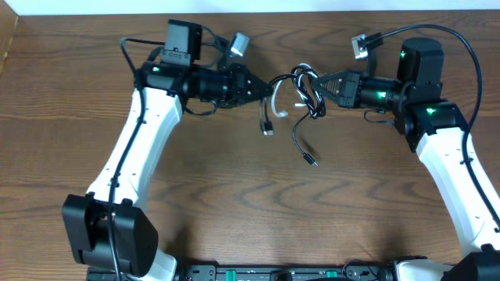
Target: Untangle cables
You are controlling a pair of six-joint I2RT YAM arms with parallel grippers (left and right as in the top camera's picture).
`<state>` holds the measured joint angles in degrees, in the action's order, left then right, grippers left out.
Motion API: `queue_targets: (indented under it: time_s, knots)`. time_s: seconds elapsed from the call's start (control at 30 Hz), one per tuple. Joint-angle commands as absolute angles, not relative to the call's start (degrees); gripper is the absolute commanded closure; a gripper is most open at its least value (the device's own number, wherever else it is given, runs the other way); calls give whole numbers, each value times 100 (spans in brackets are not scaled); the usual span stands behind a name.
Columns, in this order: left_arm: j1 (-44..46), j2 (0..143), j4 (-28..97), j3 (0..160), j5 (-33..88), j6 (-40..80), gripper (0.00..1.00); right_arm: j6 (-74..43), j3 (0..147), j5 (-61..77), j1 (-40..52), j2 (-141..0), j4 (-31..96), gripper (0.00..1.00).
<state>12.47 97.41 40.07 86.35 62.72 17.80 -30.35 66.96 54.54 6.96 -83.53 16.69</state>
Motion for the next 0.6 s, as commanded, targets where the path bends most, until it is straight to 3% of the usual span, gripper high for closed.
queue_targets:
  time_s: [0.0,0.2,0.57]
  knots:
    - [1557,9828,4010,8543,5872,1612,92,-2956,6744,5610,762,-8239,1651,99]
    - [1931,9990,3905,8543,5433,1754,93,-2956,6744,5610,834,-8239,1656,99]
    - [1949,10624,2106,8545,5441,2655,93,-2904,6744,5470,1146,-8241,1872,99]
